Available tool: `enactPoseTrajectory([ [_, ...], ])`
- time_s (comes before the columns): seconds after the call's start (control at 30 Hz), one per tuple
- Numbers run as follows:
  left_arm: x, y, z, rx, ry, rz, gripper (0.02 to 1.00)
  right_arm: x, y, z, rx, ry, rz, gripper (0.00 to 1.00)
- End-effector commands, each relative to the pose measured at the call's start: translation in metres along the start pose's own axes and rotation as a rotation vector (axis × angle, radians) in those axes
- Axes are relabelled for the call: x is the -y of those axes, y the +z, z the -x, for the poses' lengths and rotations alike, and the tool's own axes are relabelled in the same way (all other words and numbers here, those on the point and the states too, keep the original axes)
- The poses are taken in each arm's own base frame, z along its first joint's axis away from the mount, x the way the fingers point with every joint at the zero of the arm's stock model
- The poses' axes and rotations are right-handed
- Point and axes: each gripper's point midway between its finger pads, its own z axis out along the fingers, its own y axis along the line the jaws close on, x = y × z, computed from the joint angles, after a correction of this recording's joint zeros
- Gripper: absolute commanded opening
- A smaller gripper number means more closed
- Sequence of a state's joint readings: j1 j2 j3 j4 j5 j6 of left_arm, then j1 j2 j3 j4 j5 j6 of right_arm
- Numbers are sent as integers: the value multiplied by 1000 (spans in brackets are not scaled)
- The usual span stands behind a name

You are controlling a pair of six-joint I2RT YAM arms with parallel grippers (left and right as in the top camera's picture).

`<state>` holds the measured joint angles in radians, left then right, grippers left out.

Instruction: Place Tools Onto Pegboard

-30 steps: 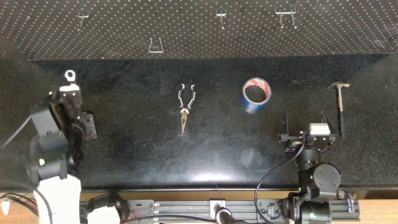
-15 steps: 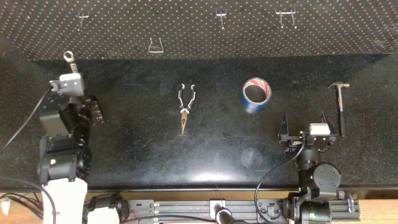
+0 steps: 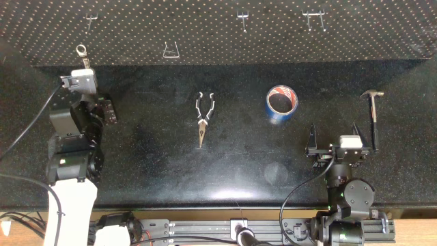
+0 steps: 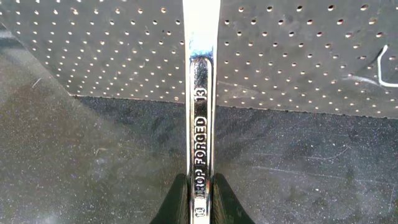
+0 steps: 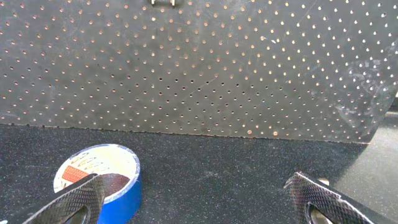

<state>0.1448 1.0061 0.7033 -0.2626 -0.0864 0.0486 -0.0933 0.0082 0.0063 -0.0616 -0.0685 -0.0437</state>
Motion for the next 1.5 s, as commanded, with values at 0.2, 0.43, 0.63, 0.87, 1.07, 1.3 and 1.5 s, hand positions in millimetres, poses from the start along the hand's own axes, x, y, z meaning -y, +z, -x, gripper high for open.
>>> enactPoseTrajectory([
  [0.2, -2, 9, 22, 38, 17, 15, 29, 2, 0, -1, -2, -11, -10, 976],
  [0.43, -2, 16, 34, 56, 34, 17, 29, 2, 0, -1, -2, -11, -10, 976],
  [0.63, -2, 22, 37, 69, 32, 17, 29, 2, 0, -1, -2, -11, -10, 974],
  [0.87, -1, 29, 30, 42, 35, 15, 27, 2, 0, -1, -2, -11, -10, 976],
  [1.07, 0, 34, 27, 30, 36, 15, 29, 2, 0, -1, -2, -11, -10, 976],
  [1.3, 1, 40, 29, 42, 35, 10, 29, 2, 0, -1, -2, -11, -11, 976],
  [1.5, 2, 46, 25, 27, 36, 7, 29, 2, 0, -1, -2, -11, -10, 976],
])
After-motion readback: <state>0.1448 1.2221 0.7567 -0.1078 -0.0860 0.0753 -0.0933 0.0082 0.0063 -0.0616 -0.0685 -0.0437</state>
